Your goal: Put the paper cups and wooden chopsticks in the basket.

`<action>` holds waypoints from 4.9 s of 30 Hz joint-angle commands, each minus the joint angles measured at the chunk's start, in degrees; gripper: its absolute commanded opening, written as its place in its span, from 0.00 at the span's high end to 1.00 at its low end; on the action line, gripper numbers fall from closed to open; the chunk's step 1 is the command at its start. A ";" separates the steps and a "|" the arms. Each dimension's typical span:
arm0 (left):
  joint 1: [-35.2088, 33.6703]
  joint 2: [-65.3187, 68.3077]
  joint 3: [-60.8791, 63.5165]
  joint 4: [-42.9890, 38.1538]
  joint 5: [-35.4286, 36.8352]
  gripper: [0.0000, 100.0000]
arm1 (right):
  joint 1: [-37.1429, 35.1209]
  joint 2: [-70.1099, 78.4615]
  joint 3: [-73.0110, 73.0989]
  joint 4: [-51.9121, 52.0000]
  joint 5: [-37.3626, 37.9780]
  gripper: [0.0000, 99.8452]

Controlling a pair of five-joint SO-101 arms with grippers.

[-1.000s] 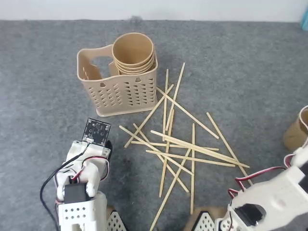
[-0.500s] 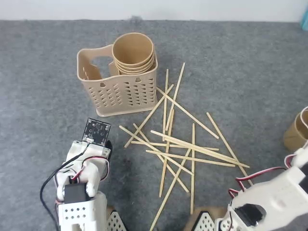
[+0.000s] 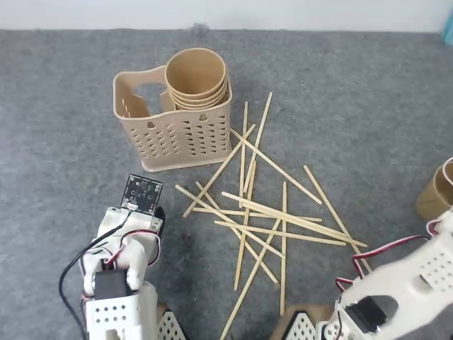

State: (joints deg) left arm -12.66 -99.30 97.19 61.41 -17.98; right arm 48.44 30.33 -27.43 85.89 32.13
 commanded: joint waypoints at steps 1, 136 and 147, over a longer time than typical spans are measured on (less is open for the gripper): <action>-0.53 -1.05 -0.31 -0.35 -0.70 0.82 | -0.13 -2.15 -2.20 -1.89 -3.87 1.00; -0.53 -1.23 -0.31 0.09 -0.79 0.82 | -22.90 -43.03 49.41 2.77 -31.12 0.99; 0.00 -0.97 -0.31 0.35 -0.70 0.82 | -10.24 -43.03 79.47 -24.48 -19.43 0.99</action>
State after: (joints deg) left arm -13.10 -99.30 97.19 61.49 -18.15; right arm 35.69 -8.44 47.56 68.04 9.54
